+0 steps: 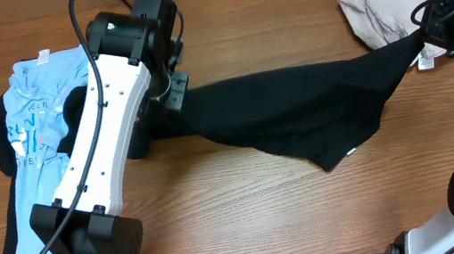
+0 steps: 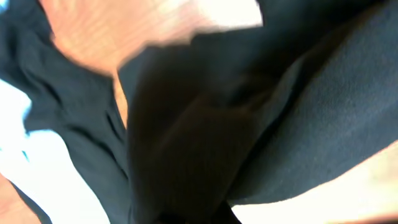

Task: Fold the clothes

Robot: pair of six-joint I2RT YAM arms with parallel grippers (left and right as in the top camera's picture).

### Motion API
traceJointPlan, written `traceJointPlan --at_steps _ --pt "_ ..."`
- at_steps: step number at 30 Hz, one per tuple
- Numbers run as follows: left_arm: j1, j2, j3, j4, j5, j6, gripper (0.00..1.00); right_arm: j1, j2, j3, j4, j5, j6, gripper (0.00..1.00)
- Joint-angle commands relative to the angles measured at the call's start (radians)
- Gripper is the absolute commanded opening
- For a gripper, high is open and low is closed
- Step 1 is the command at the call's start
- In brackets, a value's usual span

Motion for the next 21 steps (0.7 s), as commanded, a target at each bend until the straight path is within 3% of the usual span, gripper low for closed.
traceJointPlan --at_steps 1,4,11,20,21 --pt "0.003 0.002 -0.033 -0.069 0.064 -0.044 0.04 -0.002 0.002 0.002 0.006 0.01 -0.007 0.04" --pt "0.003 0.002 -0.162 -0.055 0.099 -0.043 0.04 -0.002 0.002 0.002 0.013 0.01 -0.007 0.04" --pt "0.004 0.002 -0.486 0.154 0.208 0.018 0.04 -0.002 0.002 0.002 0.015 0.01 -0.007 0.04" --pt "0.025 0.005 -0.621 0.623 0.122 0.065 0.05 -0.002 0.002 0.002 0.015 0.01 -0.007 0.04" --pt "0.026 0.006 -0.628 0.674 0.102 0.062 0.15 -0.002 0.002 0.002 0.015 0.01 -0.007 0.04"
